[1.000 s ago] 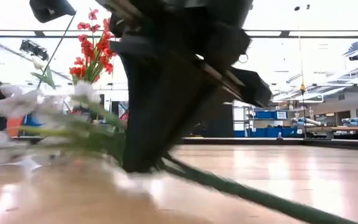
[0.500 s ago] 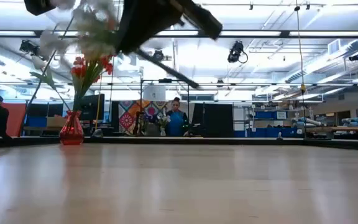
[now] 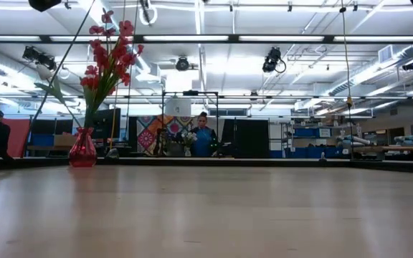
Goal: Sort flowers into vase by color
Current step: Put the white flowers into the transparent vase
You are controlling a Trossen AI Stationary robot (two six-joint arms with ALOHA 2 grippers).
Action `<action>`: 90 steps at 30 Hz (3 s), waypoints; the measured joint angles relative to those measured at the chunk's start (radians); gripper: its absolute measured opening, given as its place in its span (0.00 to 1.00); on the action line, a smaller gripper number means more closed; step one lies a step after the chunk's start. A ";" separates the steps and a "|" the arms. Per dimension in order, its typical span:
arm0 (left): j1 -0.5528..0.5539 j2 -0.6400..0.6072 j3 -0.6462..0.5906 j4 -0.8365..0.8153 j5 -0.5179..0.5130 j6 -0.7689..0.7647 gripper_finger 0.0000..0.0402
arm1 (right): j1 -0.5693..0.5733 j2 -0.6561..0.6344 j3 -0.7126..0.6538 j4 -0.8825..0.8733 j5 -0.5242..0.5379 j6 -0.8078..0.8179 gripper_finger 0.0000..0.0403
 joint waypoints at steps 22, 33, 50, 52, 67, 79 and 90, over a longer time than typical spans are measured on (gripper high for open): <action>0.006 0.089 0.000 0.382 -0.099 0.390 0.66 | -0.196 -0.003 0.000 0.388 -0.638 -0.289 0.03; 0.053 0.171 -0.002 0.478 -0.132 0.462 0.21 | -0.249 -0.003 0.000 0.347 -0.830 -0.350 0.04; 0.051 0.056 -0.002 0.196 -0.054 0.483 0.02 | -0.306 -0.004 0.000 0.067 -0.701 -0.112 0.44; 0.050 0.016 -0.002 0.153 0.026 0.511 0.02 | -0.305 -0.004 0.000 0.048 -0.665 -0.074 0.44; 0.050 -0.250 0.000 -0.017 0.493 0.659 0.02 | -0.268 -0.004 0.000 -0.177 -0.410 0.205 0.44; 0.050 -0.257 -0.043 -0.081 0.984 0.658 0.02 | -0.189 -0.004 0.000 -0.281 -0.259 0.475 0.44; 0.050 -0.257 -0.240 0.246 1.201 0.674 0.02 | -0.130 -0.004 0.000 -0.366 -0.216 0.678 0.44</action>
